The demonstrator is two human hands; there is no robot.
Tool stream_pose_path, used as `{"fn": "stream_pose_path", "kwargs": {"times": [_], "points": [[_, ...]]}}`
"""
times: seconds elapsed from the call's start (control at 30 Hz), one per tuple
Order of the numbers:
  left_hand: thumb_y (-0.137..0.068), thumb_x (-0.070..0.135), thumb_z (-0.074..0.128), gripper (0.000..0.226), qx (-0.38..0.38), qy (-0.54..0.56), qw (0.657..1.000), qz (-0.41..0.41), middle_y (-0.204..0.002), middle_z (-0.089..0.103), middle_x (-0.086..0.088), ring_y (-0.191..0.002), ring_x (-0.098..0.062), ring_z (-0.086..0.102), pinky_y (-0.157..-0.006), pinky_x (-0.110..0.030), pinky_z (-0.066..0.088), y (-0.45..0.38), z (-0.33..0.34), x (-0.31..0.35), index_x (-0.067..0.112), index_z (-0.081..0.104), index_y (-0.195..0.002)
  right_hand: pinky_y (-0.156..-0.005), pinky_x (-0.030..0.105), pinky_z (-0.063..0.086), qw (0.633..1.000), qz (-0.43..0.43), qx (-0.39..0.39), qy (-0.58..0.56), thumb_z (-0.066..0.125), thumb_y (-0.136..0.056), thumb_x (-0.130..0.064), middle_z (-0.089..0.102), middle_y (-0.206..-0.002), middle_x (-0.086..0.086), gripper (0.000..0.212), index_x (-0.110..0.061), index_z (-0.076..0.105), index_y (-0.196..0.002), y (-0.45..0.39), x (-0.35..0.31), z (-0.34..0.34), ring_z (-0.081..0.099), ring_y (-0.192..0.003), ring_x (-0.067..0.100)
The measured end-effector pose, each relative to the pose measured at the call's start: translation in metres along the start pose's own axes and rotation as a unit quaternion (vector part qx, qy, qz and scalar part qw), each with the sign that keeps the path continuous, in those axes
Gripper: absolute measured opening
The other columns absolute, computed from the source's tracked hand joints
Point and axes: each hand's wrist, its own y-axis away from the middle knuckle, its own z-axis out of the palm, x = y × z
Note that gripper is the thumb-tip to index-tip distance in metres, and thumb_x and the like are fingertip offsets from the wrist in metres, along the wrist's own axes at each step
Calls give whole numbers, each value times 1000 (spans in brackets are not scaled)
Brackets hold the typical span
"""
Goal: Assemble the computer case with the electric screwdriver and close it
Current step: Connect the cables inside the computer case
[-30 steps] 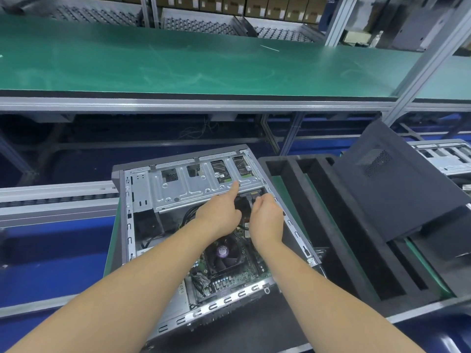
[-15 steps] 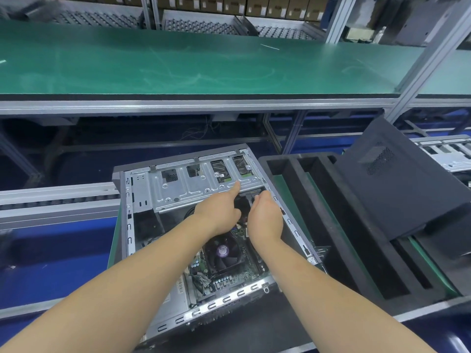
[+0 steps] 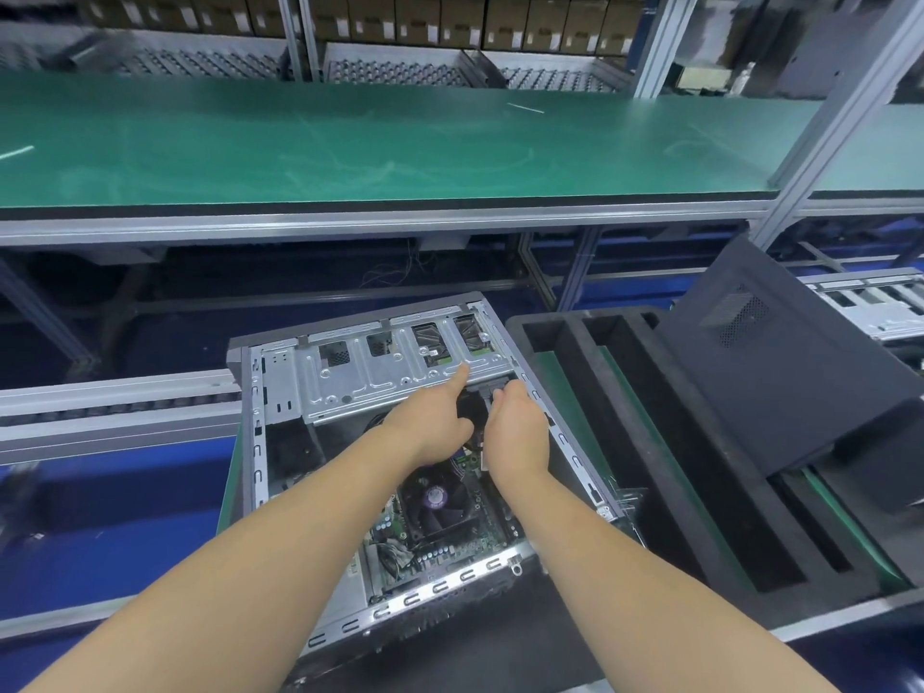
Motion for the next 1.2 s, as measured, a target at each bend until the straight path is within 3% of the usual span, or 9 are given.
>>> {"fn": "stream_pose_path", "kwargs": {"times": [0.33, 0.43, 0.53, 0.63, 0.73, 0.83, 0.97, 1.07, 1.2], "points": [[-91, 16, 55, 87, -27, 165, 986, 4, -65, 57, 8, -50, -10, 53, -50, -23, 43, 4, 4, -12, 54, 11, -156, -55, 34, 32, 1000, 3, -11, -6, 38, -114, -29, 67, -93, 12, 28, -5, 53, -108, 1, 1, -4, 57, -76, 28], [-93, 10, 61, 51, -4, 305, 952, -10, -71, 67, -2, -56, -14, 59, -53, -27, 49, 24, -4, -20, 38, 51, -135, -55, 33, 35, 994, -26, -43, 93, 35, -114, -34, 72, -105, 14, 36, -5, 55, -119, 2, -2, -12, 70, -92, 34], [-99, 13, 62, 7, 101, 412, 904, -52, -87, 72, -10, -64, -14, 65, -62, -28, 56, 46, -14, -28, 13, 67, -103, -73, 39, 54, 968, -59, -118, 212, 44, -112, -22, 69, -122, 15, 29, -3, 57, -129, 1, -8, -19, 70, -111, 34], [-102, 6, 48, 25, 150, 490, 855, -78, -101, 74, -13, -83, -16, 75, -71, -25, 59, 68, -27, -37, 10, 73, -105, -80, 43, 56, 966, -60, -149, 201, 55, -101, -7, 70, -122, 18, 27, -3, 61, -126, -13, -15, -37, 69, -111, 37], [-95, 2, 54, 31, 165, 418, 891, -63, -99, 78, -5, -90, -17, 76, -83, -34, 61, 93, -29, -40, 20, 72, -112, -71, 38, 48, 970, -99, -110, 195, 55, -98, -5, 71, -119, 17, 30, -5, 60, -127, -27, -20, -61, 69, -109, 38], [-97, 20, 66, 13, 240, 254, 934, -70, -82, 75, 9, -70, -5, 72, -66, -28, 59, 109, -23, -34, 32, 70, -100, -68, 38, 44, 963, -178, -93, 178, 49, -101, -5, 66, -110, 13, 25, -4, 60, -123, -36, -15, -79, 67, -99, 35], [-100, 49, 52, 35, 360, 8, 929, -87, -79, 51, 5, -73, -4, 53, -60, -25, 40, 123, -18, -20, 31, 59, -72, -72, 39, 49, 966, -237, -61, 86, 51, -96, -4, 64, -102, 12, 11, -7, 61, -101, -33, -3, -85, 63, -93, 35], [-101, 52, 45, 53, 382, 22, 919, -91, -71, 49, 0, -71, -10, 51, -63, -35, 39, 131, -14, -5, 19, 46, -59, -68, 39, 38, 960, -267, -66, 57, 53, -93, -5, 59, -89, 10, 10, -11, 53, -85, -22, 8, -75, 60, -86, 36], [-104, 34, 49, 37, 343, 196, 912, -114, -71, 71, 2, -61, -12, 64, -56, -22, 47, 130, -5, 16, 20, 67, -75, -85, 42, 46, 928, -360, -76, 63, 56, -97, -16, 65, -96, 4, 8, -15, 64, -98, -14, 18, -66, 61, -93, 28]]}}
